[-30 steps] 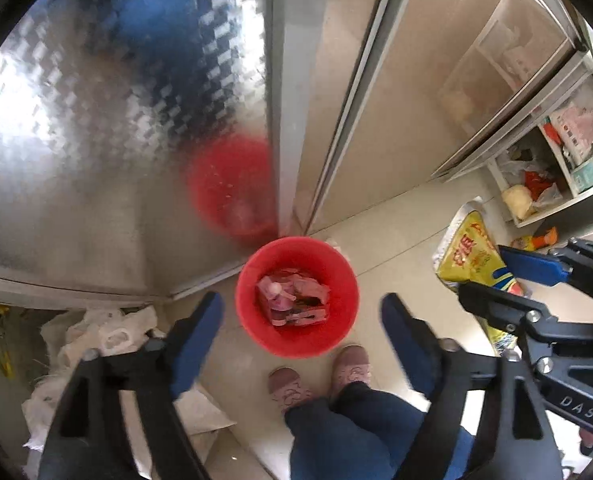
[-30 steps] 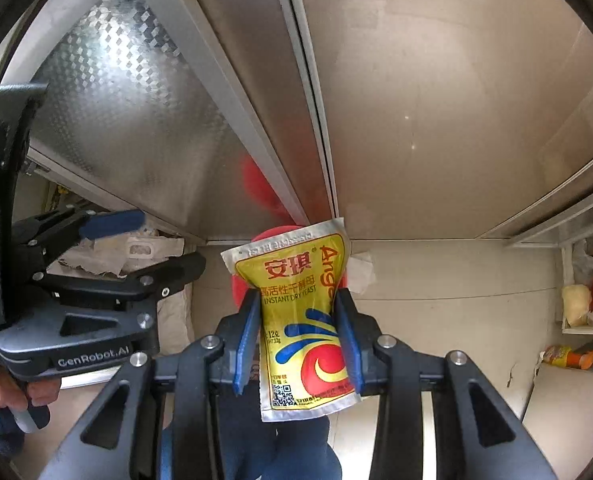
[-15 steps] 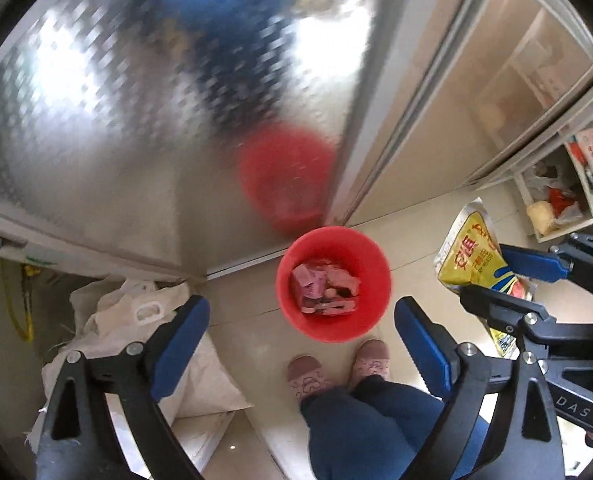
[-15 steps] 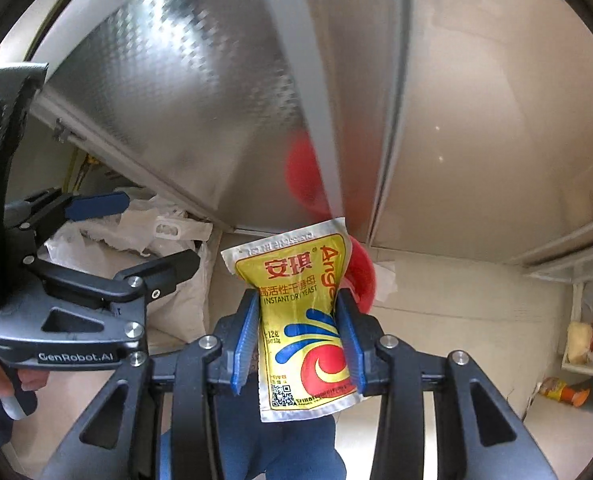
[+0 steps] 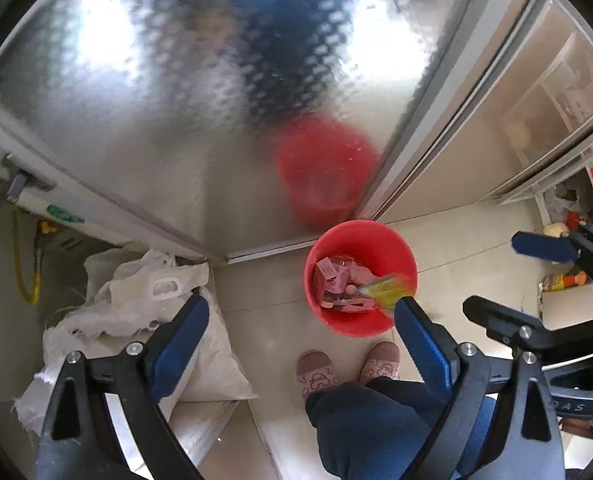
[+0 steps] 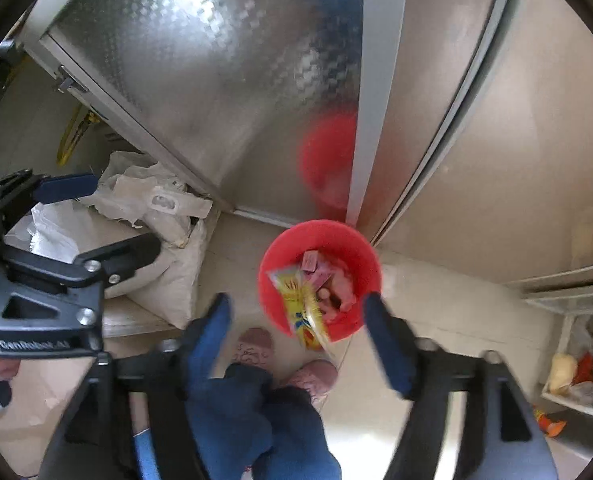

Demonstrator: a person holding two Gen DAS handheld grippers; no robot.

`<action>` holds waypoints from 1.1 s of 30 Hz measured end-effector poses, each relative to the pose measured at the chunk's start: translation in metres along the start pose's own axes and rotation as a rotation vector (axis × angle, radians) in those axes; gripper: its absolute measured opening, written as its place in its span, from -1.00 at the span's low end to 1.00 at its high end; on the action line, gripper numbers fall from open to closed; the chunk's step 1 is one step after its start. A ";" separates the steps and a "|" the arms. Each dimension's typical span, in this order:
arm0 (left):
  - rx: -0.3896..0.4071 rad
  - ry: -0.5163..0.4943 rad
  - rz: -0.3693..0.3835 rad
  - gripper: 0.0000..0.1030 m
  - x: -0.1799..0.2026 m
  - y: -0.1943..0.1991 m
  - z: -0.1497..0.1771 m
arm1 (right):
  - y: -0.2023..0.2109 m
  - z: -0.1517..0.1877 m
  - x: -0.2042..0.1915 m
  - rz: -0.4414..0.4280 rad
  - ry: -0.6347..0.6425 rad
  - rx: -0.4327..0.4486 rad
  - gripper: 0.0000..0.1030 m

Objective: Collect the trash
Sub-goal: 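Lower both tools to the red bucket and release the scoop and yeast packet, then raise both tools back over the empty counter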

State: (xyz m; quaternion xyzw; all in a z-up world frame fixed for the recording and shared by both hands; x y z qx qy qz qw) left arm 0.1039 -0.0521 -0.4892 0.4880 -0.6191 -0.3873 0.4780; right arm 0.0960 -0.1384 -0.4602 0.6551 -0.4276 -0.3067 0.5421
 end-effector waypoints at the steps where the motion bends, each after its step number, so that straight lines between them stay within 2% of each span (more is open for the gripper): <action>1: -0.003 0.007 0.008 0.80 0.001 0.006 0.000 | 0.007 -0.001 0.000 0.003 0.002 0.006 0.49; 6: 0.027 -0.004 -0.009 0.80 0.010 0.055 -0.009 | 0.056 -0.014 0.000 0.015 -0.001 0.033 0.49; 9: 0.067 -0.009 -0.023 0.80 0.016 0.106 -0.021 | 0.101 -0.033 -0.001 0.038 -0.003 0.075 0.50; 14: 0.131 -0.001 -0.051 0.80 0.021 0.195 -0.047 | 0.175 -0.076 -0.003 0.066 -0.006 0.170 0.62; 21: 0.266 0.050 -0.132 0.80 -0.003 0.296 -0.090 | 0.252 -0.145 -0.018 0.062 0.063 0.300 0.71; 25: 0.308 0.091 -0.174 0.82 -0.028 0.335 -0.112 | 0.276 -0.184 -0.033 0.057 0.110 0.352 0.75; 28: 0.339 0.127 -0.192 0.85 -0.053 0.354 -0.130 | 0.277 -0.210 -0.045 0.053 0.147 0.391 0.76; 33: 0.368 0.217 -0.192 0.85 -0.108 0.369 -0.162 | 0.277 -0.257 -0.064 0.056 0.163 0.421 0.85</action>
Point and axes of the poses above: each gripper's, at about its wrist camera, not at the fingertips, and y roughly against the way its jaws point, x to its right, z to its underside, the point moved 10 cm from there along -y, roughly the way its jaws point, and after that the axes turned 13 degrees about z, right-handed, at the moved point
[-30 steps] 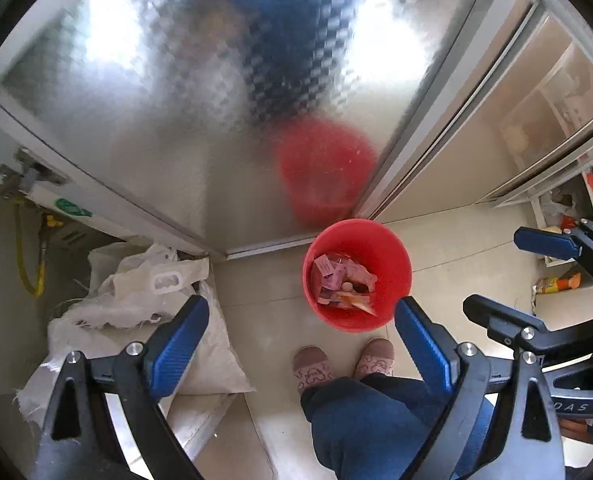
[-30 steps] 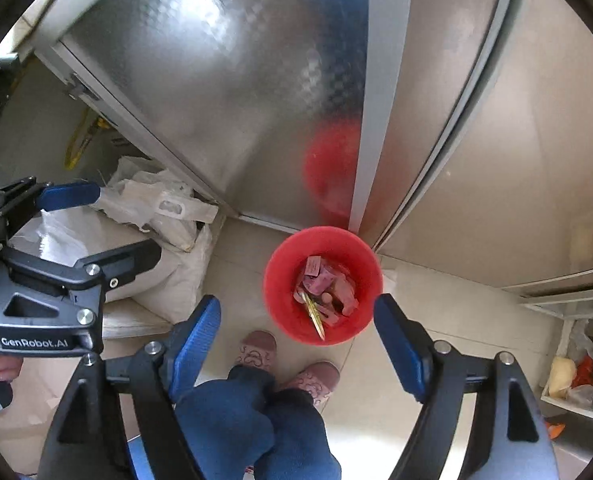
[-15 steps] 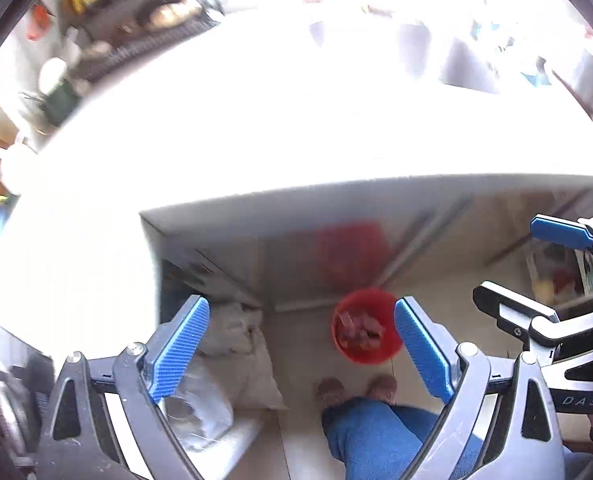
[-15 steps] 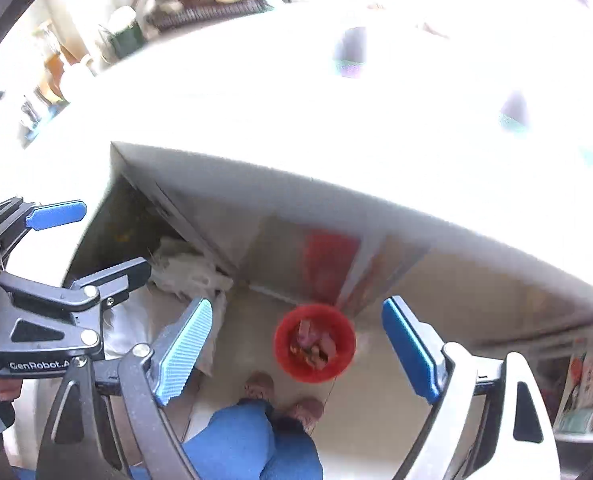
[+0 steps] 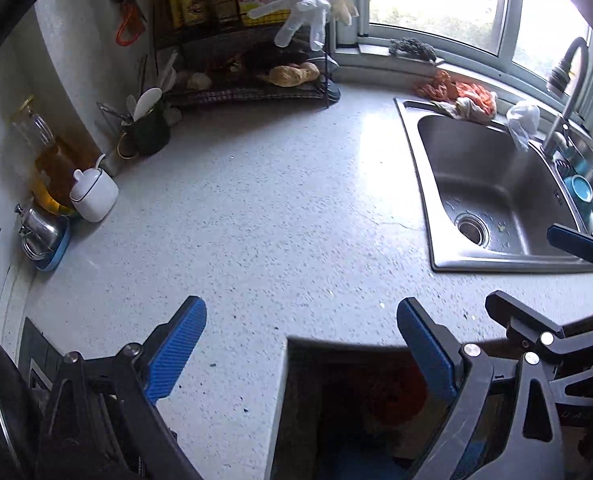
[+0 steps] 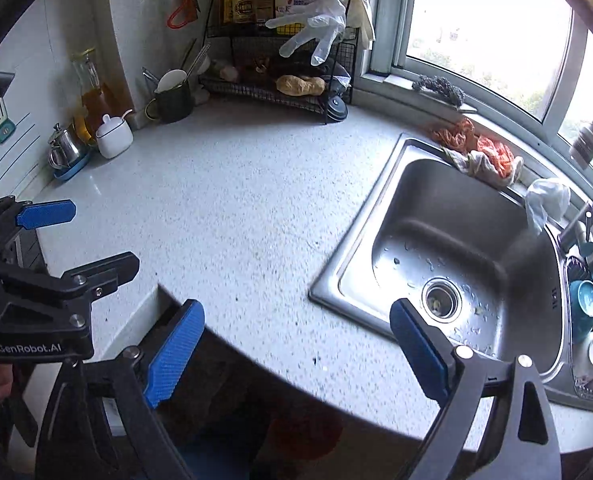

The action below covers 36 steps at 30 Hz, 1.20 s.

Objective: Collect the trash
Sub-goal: 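Raise both tools back over the empty counter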

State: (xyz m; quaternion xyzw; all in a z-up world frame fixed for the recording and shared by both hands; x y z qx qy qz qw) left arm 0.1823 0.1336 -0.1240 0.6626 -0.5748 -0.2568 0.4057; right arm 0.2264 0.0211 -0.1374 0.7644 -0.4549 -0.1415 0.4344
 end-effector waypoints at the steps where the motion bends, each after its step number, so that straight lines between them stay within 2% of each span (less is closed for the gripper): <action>1: 0.003 0.017 0.000 0.85 -0.010 -0.006 -0.005 | -0.005 -0.008 0.001 0.001 -0.009 -0.002 0.88; 5: -0.015 0.052 -0.046 0.85 -0.047 -0.040 -0.030 | -0.028 -0.029 -0.009 0.001 -0.005 -0.013 0.89; 10: -0.043 0.057 -0.040 0.96 -0.067 -0.071 -0.040 | -0.057 -0.049 -0.022 0.006 0.008 -0.027 0.89; 12: -0.029 0.058 -0.028 0.99 -0.072 -0.073 -0.047 | -0.065 -0.054 -0.024 0.010 0.004 -0.034 0.89; 17: -0.048 0.106 -0.014 0.99 -0.092 -0.085 -0.058 | -0.082 -0.069 -0.032 0.005 -0.013 -0.061 0.89; 26: -0.091 0.187 0.034 0.99 -0.116 -0.117 -0.055 | -0.107 -0.082 -0.040 0.021 0.021 -0.102 0.89; 32: -0.095 0.137 0.004 0.99 -0.116 -0.125 -0.057 | -0.121 -0.086 -0.039 0.027 0.027 -0.090 0.98; 36: -0.060 0.124 -0.009 0.99 -0.121 -0.128 -0.060 | -0.129 -0.084 -0.042 0.011 0.028 -0.073 0.99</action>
Point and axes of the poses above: each gripper's, at about its wrist camera, not at the fingertips, and y roughly against the way its jaws point, x to its right, z to its underside, the point moved 10 cm from there along -y, roughly the way its jaws point, and after that the axes turned 13 degrees about z, right-handed, at the moved point
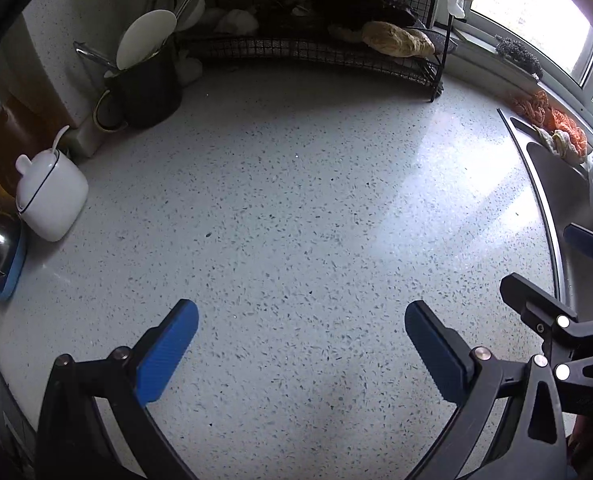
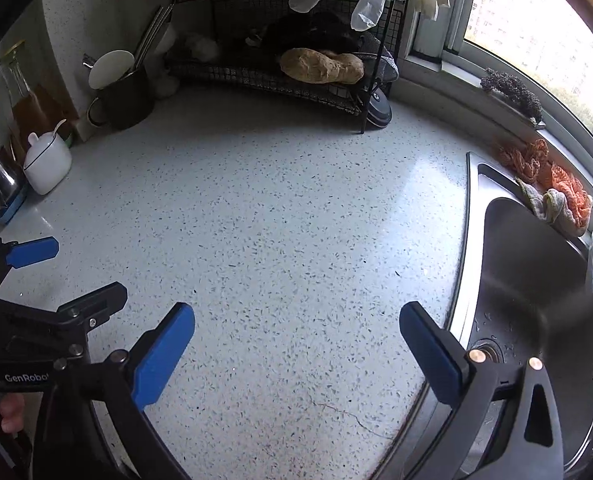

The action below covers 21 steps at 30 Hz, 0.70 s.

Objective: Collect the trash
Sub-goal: 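Raise both tools back over the empty counter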

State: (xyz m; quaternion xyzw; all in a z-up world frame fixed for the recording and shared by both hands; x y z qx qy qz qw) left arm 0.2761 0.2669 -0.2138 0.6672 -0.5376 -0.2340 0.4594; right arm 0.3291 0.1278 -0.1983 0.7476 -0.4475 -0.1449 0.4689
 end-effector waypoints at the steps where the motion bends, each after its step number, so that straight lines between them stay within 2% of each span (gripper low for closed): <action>1: 0.010 0.000 -0.006 0.99 -0.002 -0.001 -0.001 | -0.002 0.000 -0.002 -0.006 0.006 0.005 0.99; 6: 0.025 0.009 -0.017 0.99 -0.009 -0.009 0.002 | -0.006 0.000 -0.013 -0.013 0.026 0.022 0.99; 12: 0.043 0.056 0.040 0.99 -0.013 -0.006 0.009 | -0.009 0.003 -0.011 -0.061 0.009 -0.018 0.99; 14: 0.046 0.055 0.056 0.99 -0.010 0.000 0.010 | -0.002 0.004 -0.007 -0.053 0.006 -0.003 0.99; 21: 0.082 -0.040 0.067 0.99 0.020 0.032 0.018 | 0.033 0.029 0.012 -0.038 -0.035 0.043 0.99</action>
Point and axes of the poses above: each gripper's, at about its wrist camera, not at the fingertips, and y roughly against the way its jaws point, x to its right, z to its underside, the point moved 10 cm from there along -y, roughly the way its jaws point, and after that the axes turned 13 degrees about z, right-handed, at the moved point
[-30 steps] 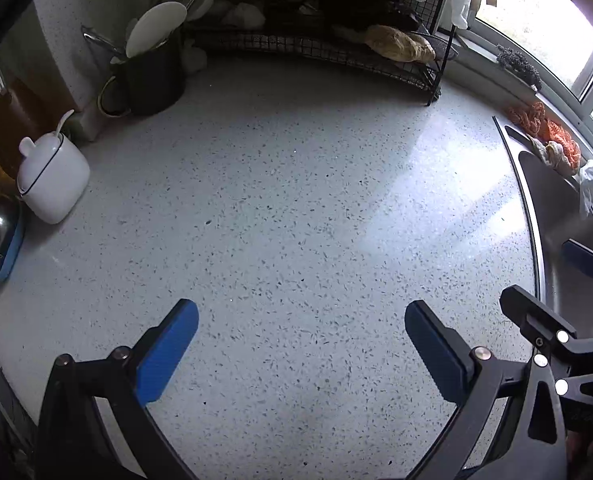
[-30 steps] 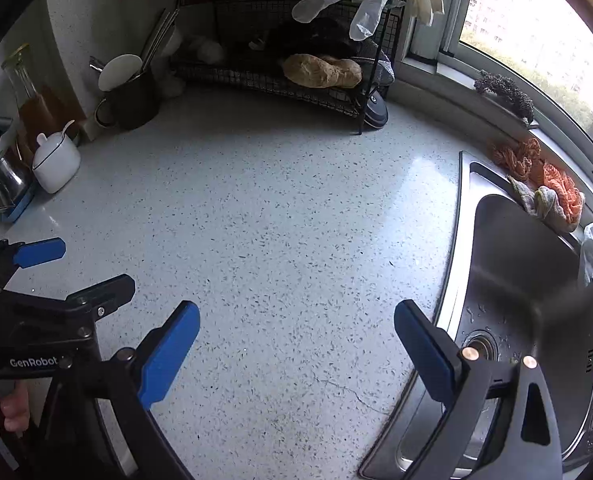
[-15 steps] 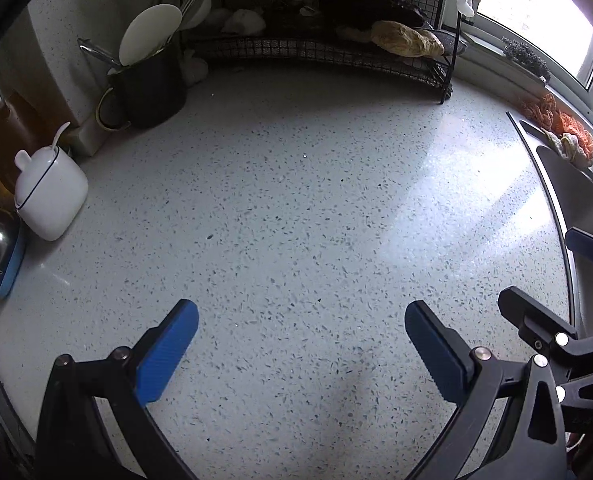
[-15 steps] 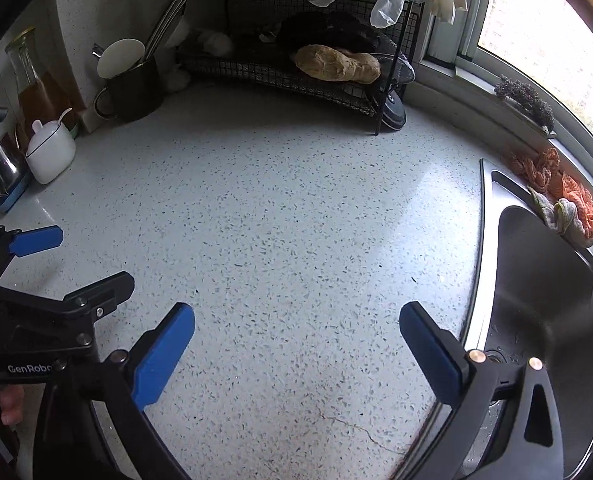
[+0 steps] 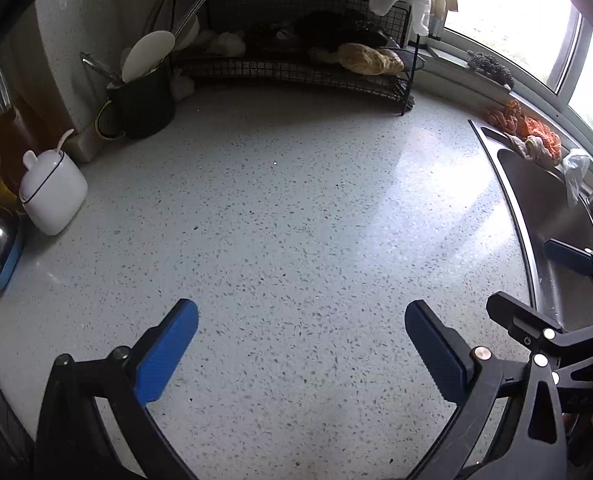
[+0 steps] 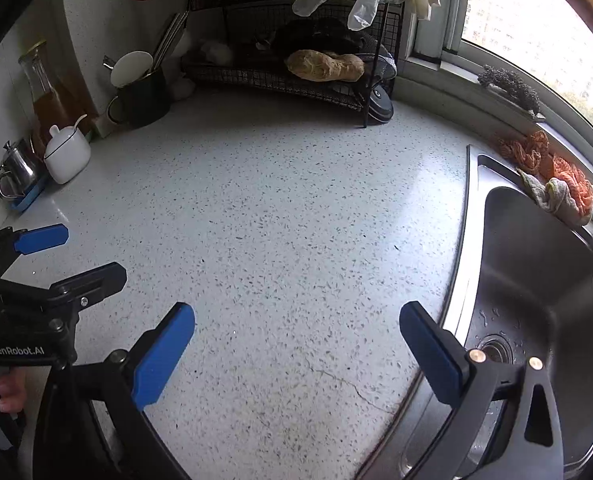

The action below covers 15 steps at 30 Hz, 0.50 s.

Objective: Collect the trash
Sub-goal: 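Raise both tools back over the empty counter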

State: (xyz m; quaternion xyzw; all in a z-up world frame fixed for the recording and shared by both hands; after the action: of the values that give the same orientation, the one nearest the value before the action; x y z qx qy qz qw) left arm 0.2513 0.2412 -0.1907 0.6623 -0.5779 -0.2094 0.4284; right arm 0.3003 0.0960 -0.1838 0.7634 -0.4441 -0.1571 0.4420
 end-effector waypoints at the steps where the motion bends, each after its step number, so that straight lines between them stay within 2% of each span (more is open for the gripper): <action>1: 0.005 -0.018 0.008 0.99 0.008 0.005 0.002 | 0.008 0.005 0.004 0.005 -0.012 0.007 0.99; 5: 0.032 -0.097 0.046 0.99 0.048 0.028 0.015 | 0.044 0.032 0.027 0.017 -0.072 0.041 0.99; 15: 0.050 -0.215 0.128 0.99 0.155 0.084 0.094 | 0.142 0.126 0.096 0.110 -0.165 0.102 0.99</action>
State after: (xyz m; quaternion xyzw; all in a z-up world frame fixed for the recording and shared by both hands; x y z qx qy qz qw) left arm 0.1677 0.0675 -0.1405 0.6084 -0.6666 -0.2368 0.3597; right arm 0.1970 -0.0803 -0.1244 0.7438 -0.5277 -0.1721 0.3725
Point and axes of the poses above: each gripper's, at about its wrist camera, not at the fingertips, and y roughly against the way its jaws point, x to its right, z to its underside, the point moved 10 cm from there along -y, roughly the way its jaws point, and after that the axes turned 13 degrees about z, right-handed, at the moved point
